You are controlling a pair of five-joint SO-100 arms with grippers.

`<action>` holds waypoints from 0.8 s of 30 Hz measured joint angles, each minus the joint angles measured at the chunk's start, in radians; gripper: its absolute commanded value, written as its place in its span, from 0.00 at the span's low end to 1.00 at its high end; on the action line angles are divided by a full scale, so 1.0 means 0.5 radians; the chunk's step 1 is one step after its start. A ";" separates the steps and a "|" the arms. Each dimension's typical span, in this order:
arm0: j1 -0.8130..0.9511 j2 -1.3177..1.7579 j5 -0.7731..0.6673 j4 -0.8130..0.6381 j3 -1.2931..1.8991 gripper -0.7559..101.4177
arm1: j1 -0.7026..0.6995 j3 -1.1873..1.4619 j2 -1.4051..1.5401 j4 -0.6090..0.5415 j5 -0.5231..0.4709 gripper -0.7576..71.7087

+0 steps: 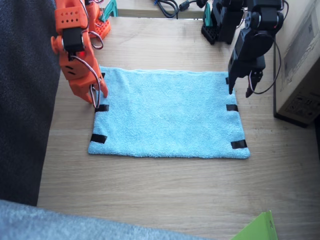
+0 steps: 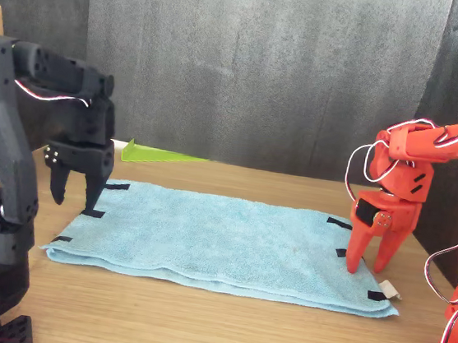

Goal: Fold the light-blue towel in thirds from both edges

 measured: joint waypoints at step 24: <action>0.055 -0.334 0.049 0.018 -0.071 0.29 | 0.000 0.000 0.000 0.000 0.000 0.37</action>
